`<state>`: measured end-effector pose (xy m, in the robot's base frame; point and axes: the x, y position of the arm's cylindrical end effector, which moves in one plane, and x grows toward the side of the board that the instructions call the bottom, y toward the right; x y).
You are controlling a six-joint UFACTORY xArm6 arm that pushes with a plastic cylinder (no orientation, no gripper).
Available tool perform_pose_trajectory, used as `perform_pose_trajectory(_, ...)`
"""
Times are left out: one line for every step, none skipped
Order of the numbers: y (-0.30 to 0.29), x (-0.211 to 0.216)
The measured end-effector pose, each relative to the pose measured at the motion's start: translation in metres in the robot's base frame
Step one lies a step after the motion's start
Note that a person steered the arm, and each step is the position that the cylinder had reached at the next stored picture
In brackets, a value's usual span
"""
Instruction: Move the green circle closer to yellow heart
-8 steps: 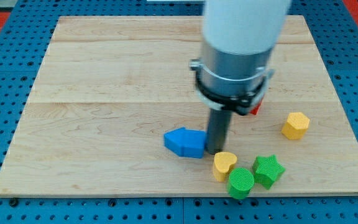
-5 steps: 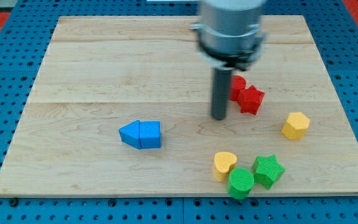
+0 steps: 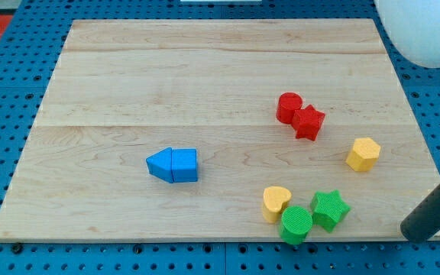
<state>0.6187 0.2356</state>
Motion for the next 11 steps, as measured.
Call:
perform_pose_trajectory(-0.022, 0.0)
perform_pose_trajectory(-0.057, 0.0)
perform_pose_trajectory(-0.15, -0.001)
perform_pose_trajectory(-0.208, -0.001)
perform_pose_trajectory(-0.229, -0.007)
perform_pose_trajectory(-0.254, -0.018)
perform_pose_trajectory(-0.29, -0.051)
perform_pose_trajectory(-0.319, -0.063)
perform_pose_trajectory(-0.364, -0.057)
perform_pose_trajectory(-0.346, -0.041)
perform_pose_trajectory(-0.304, -0.04)
